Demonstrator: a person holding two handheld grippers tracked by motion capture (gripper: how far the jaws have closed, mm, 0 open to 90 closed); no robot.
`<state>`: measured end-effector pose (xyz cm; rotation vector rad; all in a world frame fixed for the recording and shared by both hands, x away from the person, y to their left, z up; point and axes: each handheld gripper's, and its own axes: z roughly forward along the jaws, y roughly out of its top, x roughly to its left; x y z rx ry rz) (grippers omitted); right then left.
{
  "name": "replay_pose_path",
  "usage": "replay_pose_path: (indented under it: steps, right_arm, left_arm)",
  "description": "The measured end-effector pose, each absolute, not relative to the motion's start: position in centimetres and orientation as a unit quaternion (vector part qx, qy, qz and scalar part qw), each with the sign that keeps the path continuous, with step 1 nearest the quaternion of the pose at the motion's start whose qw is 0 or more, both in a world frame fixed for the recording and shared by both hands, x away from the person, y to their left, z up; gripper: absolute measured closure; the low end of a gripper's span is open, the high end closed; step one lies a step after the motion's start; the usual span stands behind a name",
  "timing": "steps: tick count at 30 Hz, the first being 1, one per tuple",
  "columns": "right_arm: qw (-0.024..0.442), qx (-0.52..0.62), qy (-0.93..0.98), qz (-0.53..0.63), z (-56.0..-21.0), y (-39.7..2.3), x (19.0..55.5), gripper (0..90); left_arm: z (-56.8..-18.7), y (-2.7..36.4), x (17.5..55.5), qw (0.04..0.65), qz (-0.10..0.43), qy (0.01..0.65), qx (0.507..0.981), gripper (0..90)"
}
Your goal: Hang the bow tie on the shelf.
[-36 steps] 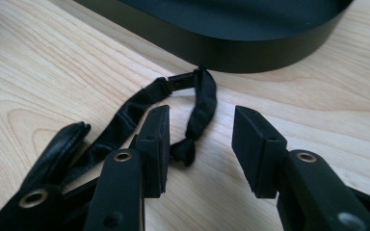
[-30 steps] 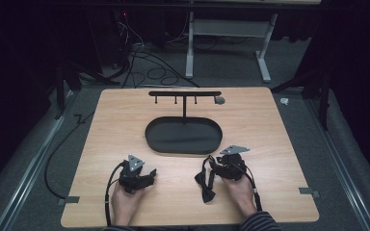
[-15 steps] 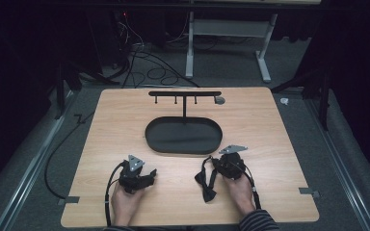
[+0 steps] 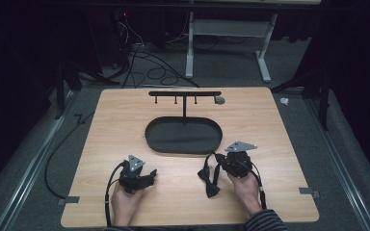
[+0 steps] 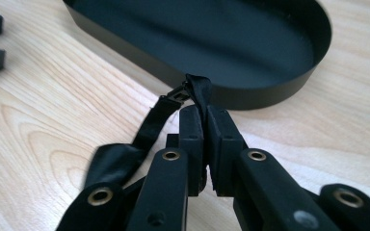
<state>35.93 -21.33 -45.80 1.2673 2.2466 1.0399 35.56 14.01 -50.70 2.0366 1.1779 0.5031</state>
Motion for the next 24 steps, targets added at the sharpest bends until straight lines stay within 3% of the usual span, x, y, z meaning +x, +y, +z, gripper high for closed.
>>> replay_pose_path:
  steps: [24]
  right_arm:
    - [0.209,0.422,0.784,0.405,-40.5,-22.7,36.4,87.5]
  left_arm:
    - [-50.7,14.0,35.6,0.359,0.195,0.456,0.79,31.3]
